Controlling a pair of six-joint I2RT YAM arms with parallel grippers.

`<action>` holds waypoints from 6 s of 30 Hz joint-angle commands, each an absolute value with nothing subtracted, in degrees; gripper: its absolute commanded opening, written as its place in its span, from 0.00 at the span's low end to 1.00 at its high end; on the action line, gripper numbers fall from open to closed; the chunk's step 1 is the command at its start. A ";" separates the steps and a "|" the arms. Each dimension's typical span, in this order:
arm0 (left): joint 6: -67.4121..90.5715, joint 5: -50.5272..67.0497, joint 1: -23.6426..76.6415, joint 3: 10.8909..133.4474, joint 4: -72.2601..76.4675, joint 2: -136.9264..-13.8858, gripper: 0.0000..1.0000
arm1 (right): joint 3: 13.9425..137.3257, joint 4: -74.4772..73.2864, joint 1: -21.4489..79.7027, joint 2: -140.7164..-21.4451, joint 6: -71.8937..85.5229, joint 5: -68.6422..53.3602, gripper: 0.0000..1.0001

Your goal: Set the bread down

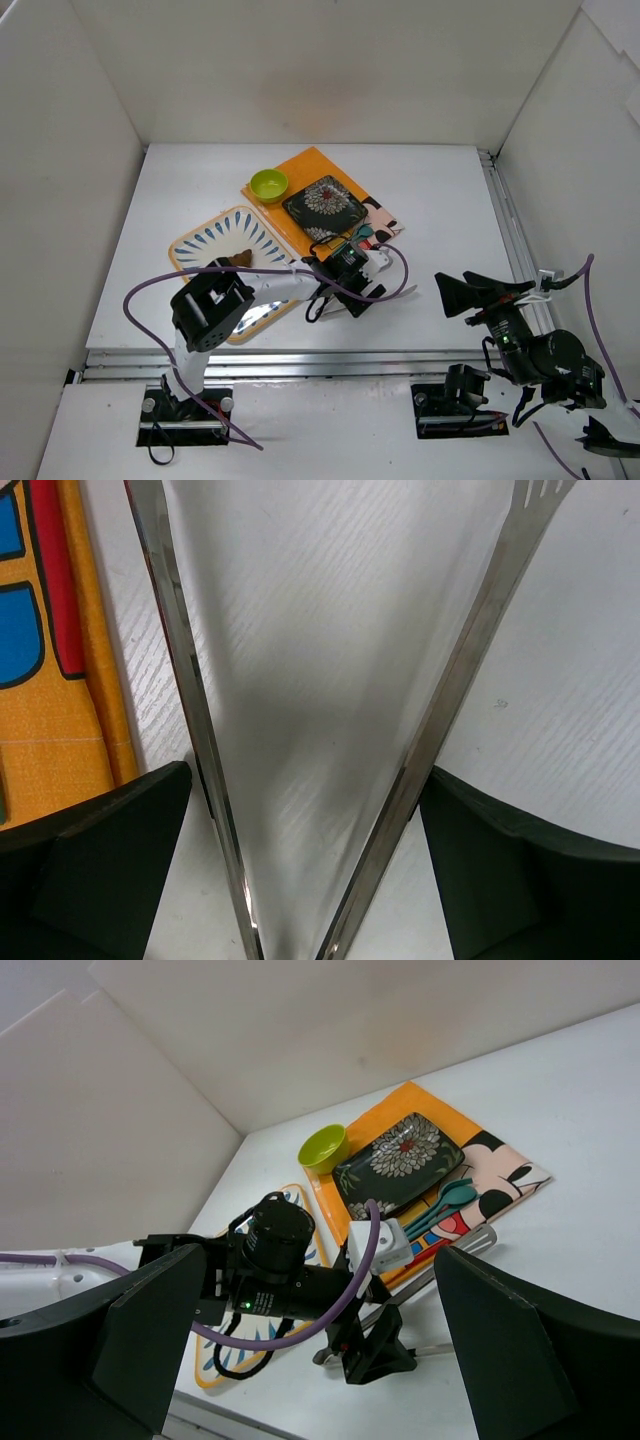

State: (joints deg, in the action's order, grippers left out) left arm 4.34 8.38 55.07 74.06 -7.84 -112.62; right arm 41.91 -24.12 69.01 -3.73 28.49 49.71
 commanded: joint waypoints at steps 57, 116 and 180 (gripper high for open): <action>13.97 -15.82 55.90 85.70 -37.09 -86.76 0.60 | 41.92 -22.85 69.34 -1.49 28.74 47.99 0.98; 24.61 -15.64 30.41 57.31 -45.35 -68.29 0.67 | 42.71 -23.03 69.35 -2.37 28.30 44.74 0.98; -8.61 4.74 30.41 97.30 -21.89 -109.68 0.40 | 42.80 -22.85 69.35 -4.04 28.56 42.10 0.98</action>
